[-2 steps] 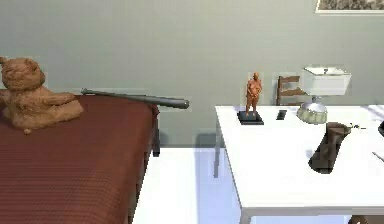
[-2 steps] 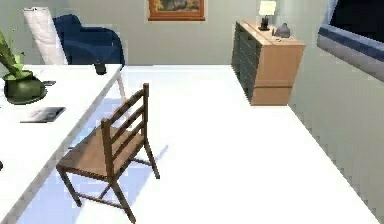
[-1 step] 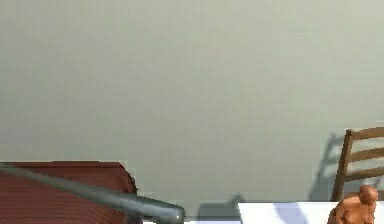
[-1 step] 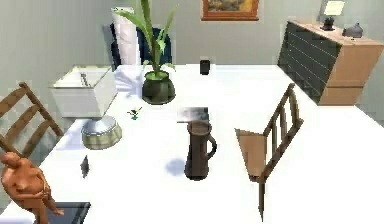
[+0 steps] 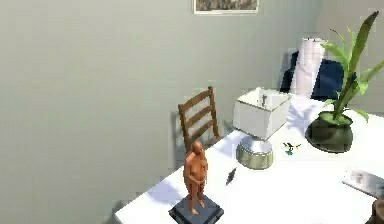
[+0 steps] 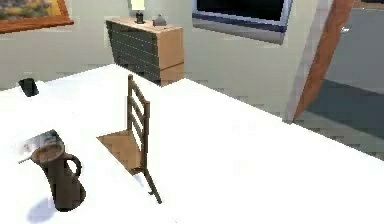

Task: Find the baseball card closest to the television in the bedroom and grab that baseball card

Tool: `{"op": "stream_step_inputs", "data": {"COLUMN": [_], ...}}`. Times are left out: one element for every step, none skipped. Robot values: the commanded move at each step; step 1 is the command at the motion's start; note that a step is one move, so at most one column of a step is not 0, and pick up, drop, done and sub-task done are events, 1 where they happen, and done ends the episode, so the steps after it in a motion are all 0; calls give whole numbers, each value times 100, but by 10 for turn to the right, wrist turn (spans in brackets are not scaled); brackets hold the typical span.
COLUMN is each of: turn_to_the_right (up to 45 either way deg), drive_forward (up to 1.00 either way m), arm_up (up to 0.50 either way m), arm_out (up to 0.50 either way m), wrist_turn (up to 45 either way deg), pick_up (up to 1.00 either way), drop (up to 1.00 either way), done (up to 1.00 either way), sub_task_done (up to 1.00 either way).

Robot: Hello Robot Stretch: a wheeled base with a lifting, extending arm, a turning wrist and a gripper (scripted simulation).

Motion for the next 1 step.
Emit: {"op": "stream_step_inputs", "data": {"turn_to_the_right": [450], "drive_forward": [0], "arm_up": [0], "arm_out": [0], "wrist_turn": [0], "pick_up": [0], "drop": [0], "done": [0], "sub_task_done": [0]}}
